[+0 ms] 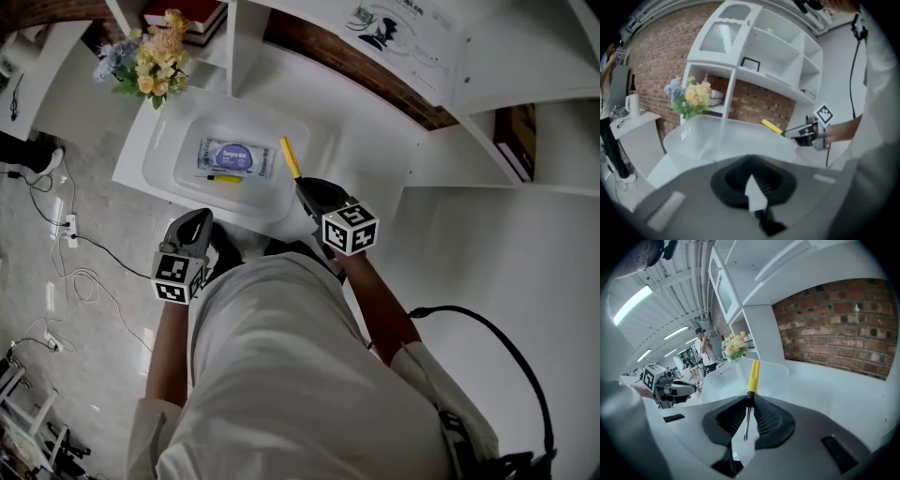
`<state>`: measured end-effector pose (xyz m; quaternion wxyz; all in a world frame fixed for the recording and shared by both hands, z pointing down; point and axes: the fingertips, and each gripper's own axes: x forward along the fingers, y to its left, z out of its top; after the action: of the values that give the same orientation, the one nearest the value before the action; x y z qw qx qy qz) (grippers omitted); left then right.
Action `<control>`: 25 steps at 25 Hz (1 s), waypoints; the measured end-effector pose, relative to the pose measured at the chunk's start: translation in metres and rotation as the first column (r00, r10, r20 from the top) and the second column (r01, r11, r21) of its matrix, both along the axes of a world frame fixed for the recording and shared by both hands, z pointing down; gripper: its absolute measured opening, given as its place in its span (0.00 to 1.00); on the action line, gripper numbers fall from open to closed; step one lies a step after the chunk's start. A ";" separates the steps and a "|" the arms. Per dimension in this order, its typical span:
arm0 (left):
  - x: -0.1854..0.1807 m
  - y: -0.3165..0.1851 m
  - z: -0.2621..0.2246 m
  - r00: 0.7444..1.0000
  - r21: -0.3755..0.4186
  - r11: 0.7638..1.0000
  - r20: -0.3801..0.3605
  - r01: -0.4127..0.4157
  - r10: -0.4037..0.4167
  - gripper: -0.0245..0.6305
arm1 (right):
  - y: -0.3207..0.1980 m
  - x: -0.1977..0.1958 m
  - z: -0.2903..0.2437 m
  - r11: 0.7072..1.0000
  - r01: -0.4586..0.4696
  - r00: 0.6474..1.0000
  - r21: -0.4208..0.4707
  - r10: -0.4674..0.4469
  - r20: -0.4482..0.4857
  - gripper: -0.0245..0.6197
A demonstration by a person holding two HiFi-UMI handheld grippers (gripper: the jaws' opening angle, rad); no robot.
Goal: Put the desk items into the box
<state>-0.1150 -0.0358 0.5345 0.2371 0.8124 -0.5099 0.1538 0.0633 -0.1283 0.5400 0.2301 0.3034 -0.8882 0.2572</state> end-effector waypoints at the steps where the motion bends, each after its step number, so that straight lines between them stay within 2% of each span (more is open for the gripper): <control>1: -0.003 0.000 0.000 1.000 0.002 1.000 0.001 0.004 -0.004 0.04 | 0.000 -0.006 -0.001 1.000 0.016 1.000 0.009 -0.016 -0.004 0.11; 6: -0.019 -0.001 -0.004 1.000 0.011 1.000 0.001 0.018 -0.018 0.04 | 0.001 -0.036 -0.005 0.994 0.108 0.994 0.015 -0.108 -0.009 0.11; 9: -0.028 -0.002 -0.007 1.000 0.019 1.000 -0.001 0.023 -0.023 0.04 | 0.005 -0.056 -0.006 0.981 0.193 0.981 0.018 -0.192 -0.036 0.11; 12: -0.038 -0.002 -0.005 1.000 0.023 0.999 0.004 0.028 -0.028 0.04 | 0.010 -0.075 -0.005 0.960 0.279 0.959 0.017 -0.277 -0.064 0.11; 18: -0.056 -0.003 -0.003 0.999 0.022 0.999 -0.001 0.041 -0.041 0.04 | 0.013 -0.108 -0.004 0.922 0.388 0.917 0.005 -0.386 -0.099 0.11; 25: -0.071 -0.008 -0.003 0.999 0.025 0.998 -0.008 0.053 -0.053 0.04 | 0.016 -0.138 0.004 0.859 0.511 0.846 -0.028 -0.509 -0.160 0.11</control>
<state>-0.1863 -0.0439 0.5312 0.2327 0.8021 -0.5323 0.1383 -0.0751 -0.1126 0.5442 0.3591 0.0784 -0.9171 0.1542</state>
